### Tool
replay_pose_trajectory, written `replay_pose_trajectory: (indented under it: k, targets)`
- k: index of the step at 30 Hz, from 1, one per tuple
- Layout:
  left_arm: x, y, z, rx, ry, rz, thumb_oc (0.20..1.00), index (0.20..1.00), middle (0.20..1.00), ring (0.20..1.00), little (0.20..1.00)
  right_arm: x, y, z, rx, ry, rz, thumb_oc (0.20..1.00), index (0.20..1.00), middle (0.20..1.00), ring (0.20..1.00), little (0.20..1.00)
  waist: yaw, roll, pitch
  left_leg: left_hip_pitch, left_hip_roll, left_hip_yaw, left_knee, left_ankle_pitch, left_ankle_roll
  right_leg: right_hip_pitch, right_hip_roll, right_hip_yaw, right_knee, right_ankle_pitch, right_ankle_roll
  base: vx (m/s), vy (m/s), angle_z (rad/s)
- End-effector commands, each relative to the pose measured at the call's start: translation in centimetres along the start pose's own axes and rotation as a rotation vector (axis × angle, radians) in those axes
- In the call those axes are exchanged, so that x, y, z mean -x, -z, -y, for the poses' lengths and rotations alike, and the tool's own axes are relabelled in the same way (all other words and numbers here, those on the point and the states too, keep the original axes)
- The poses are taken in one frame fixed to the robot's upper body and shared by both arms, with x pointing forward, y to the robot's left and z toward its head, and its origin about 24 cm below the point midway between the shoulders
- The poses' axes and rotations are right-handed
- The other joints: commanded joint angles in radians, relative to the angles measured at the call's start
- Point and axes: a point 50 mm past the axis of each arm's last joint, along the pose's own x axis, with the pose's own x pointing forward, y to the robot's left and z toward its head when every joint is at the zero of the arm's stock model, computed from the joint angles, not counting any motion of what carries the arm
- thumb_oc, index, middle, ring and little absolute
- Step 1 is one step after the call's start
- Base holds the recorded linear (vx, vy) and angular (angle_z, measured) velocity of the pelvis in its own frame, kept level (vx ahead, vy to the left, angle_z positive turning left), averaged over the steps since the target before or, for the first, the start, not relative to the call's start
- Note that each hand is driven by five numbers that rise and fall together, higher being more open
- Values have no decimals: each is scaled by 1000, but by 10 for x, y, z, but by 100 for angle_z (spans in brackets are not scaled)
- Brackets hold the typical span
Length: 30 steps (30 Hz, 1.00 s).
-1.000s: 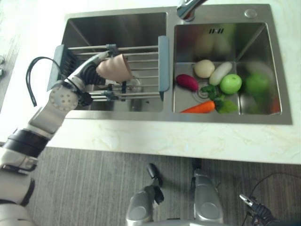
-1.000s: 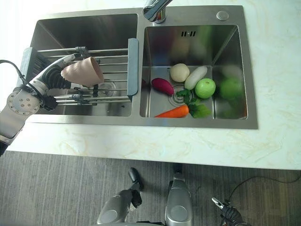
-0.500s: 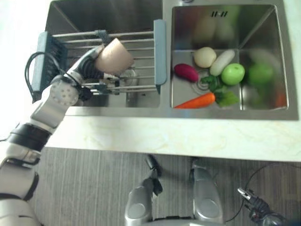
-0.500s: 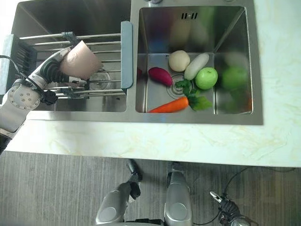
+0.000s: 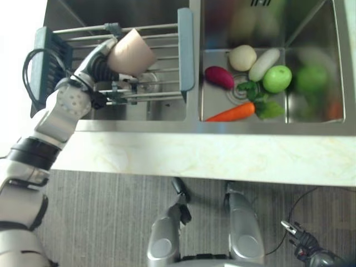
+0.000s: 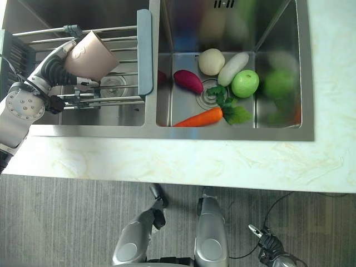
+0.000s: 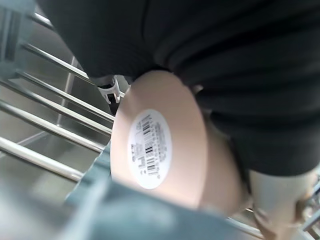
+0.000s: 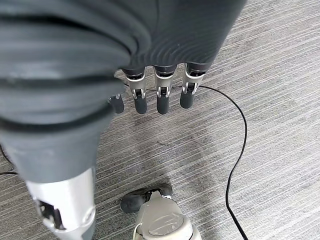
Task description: Place the dishes in the dishwasher.
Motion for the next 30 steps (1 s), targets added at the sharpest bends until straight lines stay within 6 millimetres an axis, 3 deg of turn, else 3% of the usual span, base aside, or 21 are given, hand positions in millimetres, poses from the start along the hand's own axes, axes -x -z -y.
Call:
replay_pose_trajectory:
  k: [1, 2, 5, 7, 17, 18, 19, 30]
  targets:
    - [-1, 22, 3, -61, 29, -149, 200, 200, 200, 200, 200, 0, -10, 7, -9, 15, 34, 1000, 1000, 1000, 1000, 1000, -25, -22, 13, -78, 19, -43, 171, -116, -38, -2, -67, -88, -36, 25, 95, 0, 0, 0]
    - [-1, 23, 5, -66, 36, -156, 200, 200, 200, 200, 200, 0, -9, 7, -10, 15, 34, 1000, 1000, 1000, 1000, 1000, -23, -17, 11, -68, 20, -55, 171, -137, -47, 6, -66, -84, -32, 9, 107, 48, 13, -3]
    - [-1, 25, 6, -90, 62, -189, 200, 200, 200, 200, 200, 0, -12, 6, -14, 15, 42, 1000, 1000, 1000, 1000, 1000, -25, -19, 15, -75, 19, -41, 168, -116, -38, -1, -70, -90, -37, 28, 97, -55, -16, -1]
    - [0, 28, 6, -121, 81, -218, 200, 200, 200, 200, 200, 0, -12, 7, -15, 14, 45, 1000, 1000, 1000, 1000, 1000, -24, -12, 12, -64, 19, -51, 170, -139, -46, 9, -72, -87, -33, 11, 109, 60, 22, -3]
    - [2, 39, 5, -185, 104, -293, 200, 200, 200, 200, 200, 0, -13, 9, -17, 12, 60, 1000, 1000, 1000, 1000, 1000, -27, -6, 5, -51, 17, -46, 164, -141, -44, 20, -74, -90, -37, 11, 111, -1, 0, 0]
    - [2, 37, 4, -185, 93, -278, 200, 200, 200, 200, 200, 0, -13, 8, -17, 10, 62, 1000, 1000, 1000, 1000, 1000, -29, -11, 6, -58, 17, -34, 160, -119, -35, 13, -76, -95, -42, 28, 99, 0, 0, 0]
    - [2, 36, 5, -185, 88, -268, 200, 200, 200, 200, 200, 0, -12, 8, -17, 11, 60, 1000, 1000, 1000, 1000, 1000, -27, -6, 2, -48, 16, -46, 160, -140, -43, 23, -74, -90, -39, 10, 110, 0, 0, 0]
    - [7, 2, -20, -216, -172, 9, 200, 200, 200, 200, 200, 6, 10, 9, -17, 24, 17, 1000, 1000, 1000, 1000, 1000, -10, -8, -56, 1, -2, -51, 119, -120, -32, 76, -68, -109, -57, 7, 95, -8, -11, 1]
